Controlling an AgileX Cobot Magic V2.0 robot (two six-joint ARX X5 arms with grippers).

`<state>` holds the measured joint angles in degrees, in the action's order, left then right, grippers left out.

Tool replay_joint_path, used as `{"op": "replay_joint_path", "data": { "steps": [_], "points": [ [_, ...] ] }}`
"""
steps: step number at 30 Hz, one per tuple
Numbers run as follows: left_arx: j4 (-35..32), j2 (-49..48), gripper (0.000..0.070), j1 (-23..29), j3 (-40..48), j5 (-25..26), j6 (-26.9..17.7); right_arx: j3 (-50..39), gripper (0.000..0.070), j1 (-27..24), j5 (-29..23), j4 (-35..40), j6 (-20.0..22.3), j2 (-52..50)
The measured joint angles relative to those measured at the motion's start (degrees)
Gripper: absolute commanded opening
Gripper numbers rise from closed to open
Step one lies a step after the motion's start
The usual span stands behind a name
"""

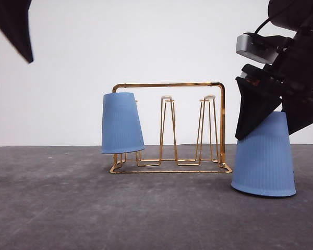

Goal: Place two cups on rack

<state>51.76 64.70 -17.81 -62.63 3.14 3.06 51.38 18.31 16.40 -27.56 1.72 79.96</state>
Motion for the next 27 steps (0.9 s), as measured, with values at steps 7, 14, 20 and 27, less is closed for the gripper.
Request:
{"op": "replay_joint_path", "data": {
  "steps": [7, 14, 20, 27],
  "points": [
    [0.01, -0.11, 0.0514, -0.08, 0.83, 0.00, 0.64, 12.89, 0.0379, 0.04, 0.49, -6.14, 1.32, -3.09],
    [-1.17, -0.16, 0.0514, -0.07, 0.83, 0.00, 0.82, 20.19, 0.0379, 0.06, 0.40, -6.31, 3.31, -3.51],
    [-2.38, -0.16, 0.0514, -0.06, 0.83, 0.00, 0.82, 20.19, 0.0379, 0.06, 0.07, 0.49, 4.01, -1.45],
    [-3.48, -0.16, 0.0514, -0.06, 0.83, 0.00, 0.82, 20.19, 0.0379, 0.06, 0.07, 4.11, 4.04, 6.26]
  ]
}}
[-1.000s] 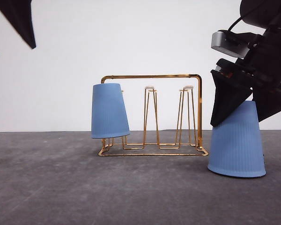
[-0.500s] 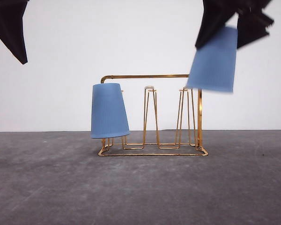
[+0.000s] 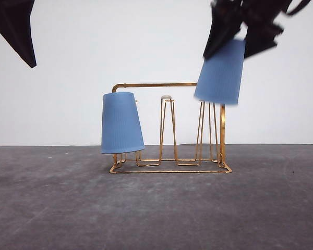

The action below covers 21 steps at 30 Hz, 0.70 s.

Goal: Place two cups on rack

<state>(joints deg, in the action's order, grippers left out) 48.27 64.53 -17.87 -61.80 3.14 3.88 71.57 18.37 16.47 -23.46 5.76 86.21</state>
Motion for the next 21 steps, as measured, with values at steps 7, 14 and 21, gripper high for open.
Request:
{"op": "replay_joint_path", "data": {
  "steps": [7, 14, 21],
  "points": [
    [-0.19, 0.00, 0.0514, 0.00, 0.00, 0.00, 0.00, 0.00, 0.0382, 0.00, -0.02, 4.17, 0.00, 8.49],
    [-1.34, 0.00, 0.0514, 0.19, 0.00, 0.00, -0.05, 0.07, 0.0700, 0.00, 0.13, 6.04, -0.03, 12.00],
    [-3.46, 0.00, 0.0514, 1.76, 0.00, 0.00, -0.44, 0.07, 0.0700, -0.19, 0.11, 5.05, -1.47, 11.32]
  ]
}}
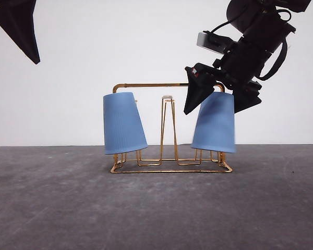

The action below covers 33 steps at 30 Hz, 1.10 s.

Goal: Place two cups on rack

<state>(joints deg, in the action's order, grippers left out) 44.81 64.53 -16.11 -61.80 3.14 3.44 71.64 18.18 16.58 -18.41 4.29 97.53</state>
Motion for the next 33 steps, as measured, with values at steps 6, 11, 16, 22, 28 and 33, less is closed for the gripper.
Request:
{"op": "replay_joint_path", "data": {
  "steps": [6, 11, 16, 22, 28, 33],
  "points": [
    [-0.39, 0.00, 0.0514, 3.29, 0.00, 0.00, -1.18, 0.00, 0.0700, -2.51, -0.51, -3.51, -0.64, -9.15],
    [-0.96, 0.00, 0.0514, 7.56, 0.00, 0.20, -1.49, -0.04, 0.0700, -5.48, -4.22, -10.56, -0.67, -18.47],
    [-0.91, 0.00, 0.0514, 9.78, 0.00, 0.20, -2.00, -4.52, 0.0669, -9.65, -5.55, -13.78, -0.66, -27.72],
    [-0.89, 0.00, 0.0515, 9.97, 0.00, 0.23, -2.18, -16.76, 0.0666, -13.11, -9.05, -14.44, -1.93, -41.19],
    [-0.89, 0.00, 0.0515, 9.97, 0.00, 1.05, -2.17, -26.63, 0.0663, -13.42, -9.10, -15.45, -5.68, -51.57],
    [-0.89, 0.00, 0.0354, 9.97, 0.00, 1.16, -2.18, -27.21, 0.0314, -13.42, -10.55, -15.74, -7.44, -53.76]
  ]
}}
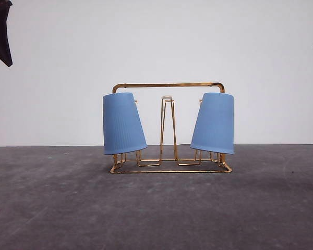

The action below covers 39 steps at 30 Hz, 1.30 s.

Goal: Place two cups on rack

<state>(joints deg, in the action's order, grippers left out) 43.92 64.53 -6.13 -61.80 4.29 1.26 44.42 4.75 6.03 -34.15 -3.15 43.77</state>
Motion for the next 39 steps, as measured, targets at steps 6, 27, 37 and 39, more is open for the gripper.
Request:
{"op": "replay_joint_path", "data": {
  "steps": [6, 27, 37, 39],
  "points": [
    [0.02, 0.00, 0.0007, 0.00, 0.00, 0.09, -0.10, 0.00, 0.0011, 0.00, -0.04, 0.17, -0.11, -0.11],
    [-0.58, -1.46, 0.0015, -0.01, 0.64, -1.04, -1.31, 0.00, 0.0011, 0.00, -0.03, 3.96, -2.25, -0.03],
    [-20.65, -28.17, 0.0015, 5.04, 27.78, -1.38, 0.63, 0.00, 0.0011, 0.00, -0.03, 4.87, -2.26, -0.03],
    [-23.35, -34.73, 0.0015, 6.08, 34.31, -1.36, 1.79, 0.00, 0.0011, 0.00, -0.03, 4.87, -2.26, -0.03]
  ]
}}
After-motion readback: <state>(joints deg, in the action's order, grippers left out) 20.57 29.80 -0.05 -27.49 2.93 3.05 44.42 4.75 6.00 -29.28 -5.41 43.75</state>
